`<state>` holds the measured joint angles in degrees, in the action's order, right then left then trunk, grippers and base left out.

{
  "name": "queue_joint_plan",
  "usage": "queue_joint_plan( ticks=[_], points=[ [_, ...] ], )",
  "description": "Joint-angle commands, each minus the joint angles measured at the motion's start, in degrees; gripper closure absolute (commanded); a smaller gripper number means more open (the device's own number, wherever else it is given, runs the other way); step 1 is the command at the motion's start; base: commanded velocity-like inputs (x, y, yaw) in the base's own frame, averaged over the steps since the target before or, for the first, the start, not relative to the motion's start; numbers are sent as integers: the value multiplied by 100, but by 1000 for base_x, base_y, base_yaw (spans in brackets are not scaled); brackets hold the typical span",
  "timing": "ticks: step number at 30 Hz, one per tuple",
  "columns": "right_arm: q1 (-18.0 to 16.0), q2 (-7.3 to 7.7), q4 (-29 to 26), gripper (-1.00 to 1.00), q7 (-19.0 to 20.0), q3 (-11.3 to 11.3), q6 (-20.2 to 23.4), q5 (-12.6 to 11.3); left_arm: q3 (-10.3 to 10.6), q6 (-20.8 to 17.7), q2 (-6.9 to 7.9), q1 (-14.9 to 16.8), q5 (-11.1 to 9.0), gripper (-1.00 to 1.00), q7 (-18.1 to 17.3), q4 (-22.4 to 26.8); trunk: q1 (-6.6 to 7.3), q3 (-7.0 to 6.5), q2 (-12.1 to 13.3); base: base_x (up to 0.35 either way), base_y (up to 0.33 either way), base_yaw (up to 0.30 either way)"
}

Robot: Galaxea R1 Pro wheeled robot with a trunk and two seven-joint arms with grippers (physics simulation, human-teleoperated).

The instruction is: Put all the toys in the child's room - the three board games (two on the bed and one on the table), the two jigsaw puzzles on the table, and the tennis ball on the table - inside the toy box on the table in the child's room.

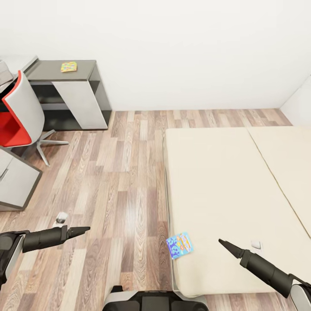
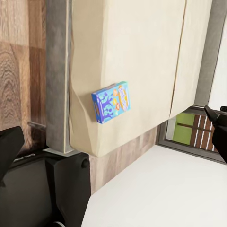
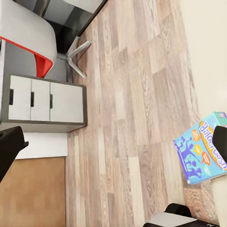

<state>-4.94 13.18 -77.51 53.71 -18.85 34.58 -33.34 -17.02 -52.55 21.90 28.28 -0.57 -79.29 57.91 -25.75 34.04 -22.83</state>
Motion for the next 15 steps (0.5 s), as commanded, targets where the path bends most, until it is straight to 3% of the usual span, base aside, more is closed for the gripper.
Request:
queue_joint_plan(
  ticks=[1, 15],
  points=[
    [-1, 2, -1, -100, 4, -3, 40, -31, 0, -60, 0, 2, -5, -100, -17, 1, -3, -3, -8, 0, 0, 0],
    [1, 1, 0, -100, -30, 9, 40, -24, -2, -55, 7, 2, 4, -100, -4, -3, -3, -137, -8, 0, 0, 0]
  ],
)
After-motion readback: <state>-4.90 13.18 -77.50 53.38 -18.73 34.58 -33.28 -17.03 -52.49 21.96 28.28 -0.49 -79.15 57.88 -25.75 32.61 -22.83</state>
